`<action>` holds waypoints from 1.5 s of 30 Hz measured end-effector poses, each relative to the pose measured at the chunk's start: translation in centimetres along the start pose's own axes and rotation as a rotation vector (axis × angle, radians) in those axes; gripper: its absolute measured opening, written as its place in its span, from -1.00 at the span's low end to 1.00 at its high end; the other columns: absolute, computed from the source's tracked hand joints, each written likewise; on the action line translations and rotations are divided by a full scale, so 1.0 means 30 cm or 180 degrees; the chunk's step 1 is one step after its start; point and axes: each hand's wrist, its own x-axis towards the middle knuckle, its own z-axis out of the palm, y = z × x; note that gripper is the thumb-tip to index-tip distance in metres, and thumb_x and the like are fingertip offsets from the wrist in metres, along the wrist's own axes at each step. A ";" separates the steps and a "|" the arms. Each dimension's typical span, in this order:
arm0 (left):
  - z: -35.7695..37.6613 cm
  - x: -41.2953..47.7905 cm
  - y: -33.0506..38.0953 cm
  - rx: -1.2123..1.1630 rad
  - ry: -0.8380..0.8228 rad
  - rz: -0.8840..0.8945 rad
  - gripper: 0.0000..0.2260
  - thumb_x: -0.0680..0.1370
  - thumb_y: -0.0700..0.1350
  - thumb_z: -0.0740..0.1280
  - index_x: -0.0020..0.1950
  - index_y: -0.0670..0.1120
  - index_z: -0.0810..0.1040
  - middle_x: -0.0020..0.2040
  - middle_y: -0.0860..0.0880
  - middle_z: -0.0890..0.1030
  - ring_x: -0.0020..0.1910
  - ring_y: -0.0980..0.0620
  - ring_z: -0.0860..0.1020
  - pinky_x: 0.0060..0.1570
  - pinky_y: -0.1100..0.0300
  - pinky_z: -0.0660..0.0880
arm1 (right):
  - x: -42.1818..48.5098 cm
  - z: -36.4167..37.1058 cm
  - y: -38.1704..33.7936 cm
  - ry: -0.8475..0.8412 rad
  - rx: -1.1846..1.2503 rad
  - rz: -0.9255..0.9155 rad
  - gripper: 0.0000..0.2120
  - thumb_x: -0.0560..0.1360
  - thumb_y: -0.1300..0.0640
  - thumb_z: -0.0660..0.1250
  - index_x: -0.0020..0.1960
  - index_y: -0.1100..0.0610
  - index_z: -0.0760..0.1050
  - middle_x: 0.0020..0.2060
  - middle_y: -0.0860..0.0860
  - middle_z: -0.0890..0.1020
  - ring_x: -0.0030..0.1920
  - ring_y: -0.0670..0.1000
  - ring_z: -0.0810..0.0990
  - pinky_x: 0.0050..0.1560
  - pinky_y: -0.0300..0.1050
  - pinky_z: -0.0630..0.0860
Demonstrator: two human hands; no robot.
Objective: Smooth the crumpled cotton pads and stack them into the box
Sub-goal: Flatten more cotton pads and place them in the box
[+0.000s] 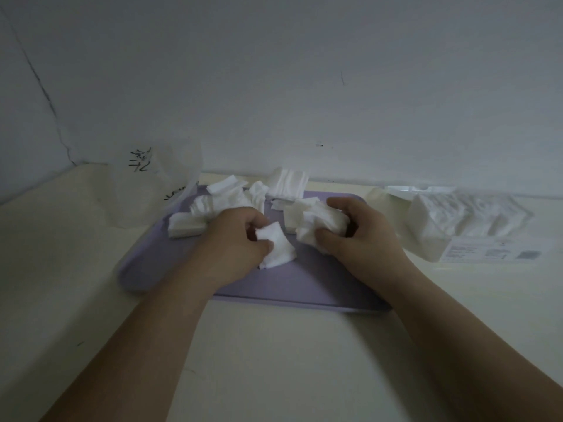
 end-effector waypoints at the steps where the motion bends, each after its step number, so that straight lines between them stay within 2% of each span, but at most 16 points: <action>1: 0.000 0.000 0.004 -0.0120 0.0063 -0.0042 -0.82 0.52 -0.15 0.51 0.11 0.00 0.66 -0.10 0.02 0.69 -0.19 0.10 0.65 -0.26 0.29 0.53 | -0.001 0.000 0.000 0.0009 0.0077 0.0010 -0.55 0.48 0.11 0.50 0.33 -0.10 0.52 -0.03 -0.27 0.63 -0.02 -0.28 0.61 -0.09 -0.48 0.47; 3: -0.003 0.000 0.016 -0.0430 0.0204 -0.0093 -0.92 0.53 -0.15 0.50 -0.01 -0.01 0.67 -0.14 0.01 0.72 -0.19 0.09 0.67 -0.31 0.33 0.55 | -0.001 0.004 0.002 0.0058 0.0226 0.0010 -0.59 0.47 0.14 0.51 0.24 -0.16 0.51 -0.01 -0.23 0.66 -0.01 -0.22 0.64 -0.01 -0.34 0.52; 5: -0.009 0.002 0.031 -0.0823 0.0289 -0.0155 -0.91 0.54 -0.20 0.48 -0.05 -0.02 0.65 -0.13 -0.02 0.73 -0.22 0.06 0.65 -0.30 0.28 0.54 | 0.002 0.006 0.005 0.0114 0.0366 0.0020 -0.59 0.46 0.17 0.52 0.16 -0.19 0.50 -0.01 -0.20 0.68 -0.01 -0.13 0.67 0.07 -0.13 0.60; 8: -0.023 0.003 0.054 -0.1692 0.0128 -0.0219 -0.85 0.59 -0.29 0.40 0.08 -0.08 0.65 -0.11 -0.04 0.75 -0.33 0.10 0.60 -0.42 0.22 0.46 | 0.008 0.009 0.012 0.0134 0.0586 0.0080 -0.59 0.44 0.18 0.55 0.14 -0.18 0.53 -0.02 -0.17 0.71 -0.02 -0.10 0.70 0.15 0.03 0.66; 11: -0.023 0.002 0.060 -0.1956 -0.0149 -0.0189 -0.80 0.62 -0.30 0.34 0.15 -0.09 0.68 -0.06 -0.05 0.75 -0.25 0.08 0.59 -0.41 0.21 0.40 | 0.013 0.013 0.025 0.0106 0.0740 0.0163 -0.62 0.42 0.14 0.58 0.14 -0.15 0.56 -0.03 -0.14 0.73 -0.03 -0.10 0.72 0.15 0.10 0.67; 16: -0.005 -0.005 0.068 -0.2290 -0.0264 -0.0283 -0.83 0.62 -0.31 0.33 0.05 -0.10 0.68 -0.08 -0.05 0.74 -0.17 0.03 0.61 -0.32 0.18 0.48 | 0.013 0.022 0.031 0.0051 0.0952 0.0162 -0.68 0.39 0.07 0.61 0.06 -0.17 0.61 -0.05 -0.12 0.76 -0.02 -0.04 0.75 0.10 0.19 0.69; 20: 0.027 -0.025 0.093 -0.2774 -0.0499 -0.0337 -0.88 0.62 -0.33 0.33 0.10 -0.22 0.64 0.07 -0.20 0.73 -0.03 -0.06 0.70 -0.15 0.15 0.63 | 0.000 0.024 0.014 -0.0151 0.0984 0.0150 -0.59 0.36 0.13 0.63 0.18 -0.03 0.64 -0.05 -0.06 0.77 -0.03 0.04 0.75 0.06 0.19 0.70; 23: 0.049 -0.027 0.087 -0.2618 -0.0389 -0.0297 -0.89 0.60 -0.31 0.39 0.11 -0.26 0.63 0.10 -0.24 0.72 0.05 -0.15 0.71 -0.07 0.13 0.63 | 0.000 0.021 0.009 -0.0181 0.1089 0.0185 -0.58 0.37 0.22 0.61 0.20 0.04 0.65 -0.05 -0.02 0.77 0.00 0.09 0.74 0.07 0.18 0.70; 25: 0.055 -0.029 0.084 -0.2335 -0.0242 -0.0267 -0.90 0.56 -0.26 0.46 0.07 -0.20 0.67 0.07 -0.19 0.73 0.04 -0.17 0.71 -0.07 0.11 0.63 | 0.003 0.019 0.011 -0.0172 0.1184 0.0208 -0.59 0.39 0.27 0.60 0.21 0.07 0.65 -0.03 0.00 0.77 0.04 0.12 0.74 0.09 0.19 0.69; 28: 0.055 -0.034 0.081 -0.1691 -0.0043 -0.0074 -0.90 0.51 -0.13 0.53 0.01 -0.05 0.69 -0.03 -0.04 0.74 -0.18 -0.01 0.66 -0.18 0.21 0.58 | 0.003 0.018 0.010 -0.0198 0.1253 0.0214 -0.58 0.40 0.29 0.60 0.21 0.08 0.65 -0.02 0.02 0.77 0.05 0.16 0.73 0.11 0.25 0.67; 30: 0.055 -0.037 0.083 -0.1516 0.0062 0.0036 -0.88 0.49 -0.13 0.55 -0.01 -0.07 0.68 -0.14 -0.01 0.71 -0.31 0.11 0.56 -0.26 0.30 0.51 | 0.004 0.018 0.009 -0.0189 0.1266 0.0185 -0.56 0.37 0.28 0.62 0.20 0.07 0.65 0.00 0.02 0.77 0.05 0.14 0.74 0.16 0.26 0.66; 34: 0.055 -0.041 0.087 -0.1394 0.0065 -0.0032 -0.89 0.50 -0.12 0.55 -0.08 -0.12 0.68 -0.29 0.07 0.66 -0.40 0.14 0.52 -0.35 0.35 0.47 | 0.012 0.016 0.014 0.0009 0.1369 0.0207 -0.57 0.38 0.28 0.61 0.16 -0.01 0.62 -0.02 -0.04 0.78 0.04 0.01 0.76 0.19 0.18 0.66; 37: 0.055 -0.045 0.093 -0.1318 0.0033 -0.0066 -0.87 0.50 -0.09 0.55 -0.12 -0.12 0.66 -0.24 -0.06 0.69 -0.39 0.12 0.51 -0.36 0.33 0.48 | 0.008 0.011 0.014 0.0000 0.1429 0.0259 -0.67 0.42 0.29 0.57 0.12 0.05 0.66 -0.06 -0.02 0.79 -0.01 0.01 0.77 0.12 0.09 0.68; 42: 0.053 -0.051 0.099 -0.1207 0.0074 -0.0064 -0.84 0.52 -0.07 0.52 -0.10 -0.15 0.65 -0.21 -0.15 0.68 -0.39 0.09 0.50 -0.39 0.33 0.45 | 0.002 0.009 -0.001 -0.0196 0.1397 0.0186 -0.80 0.47 0.27 0.50 0.07 0.09 0.72 -0.07 0.03 0.79 0.03 0.10 0.76 0.19 0.18 0.66; 45: 0.056 -0.054 0.104 -0.1224 0.0111 -0.0029 -0.82 0.51 -0.08 0.52 -0.13 -0.17 0.63 -0.29 -0.13 0.65 -0.38 0.05 0.47 -0.33 0.20 0.44 | 0.000 0.008 -0.014 -0.0380 0.1728 0.0212 -0.83 0.52 0.16 0.43 0.07 0.14 0.73 -0.02 0.22 0.75 0.05 0.14 0.73 0.16 0.17 0.63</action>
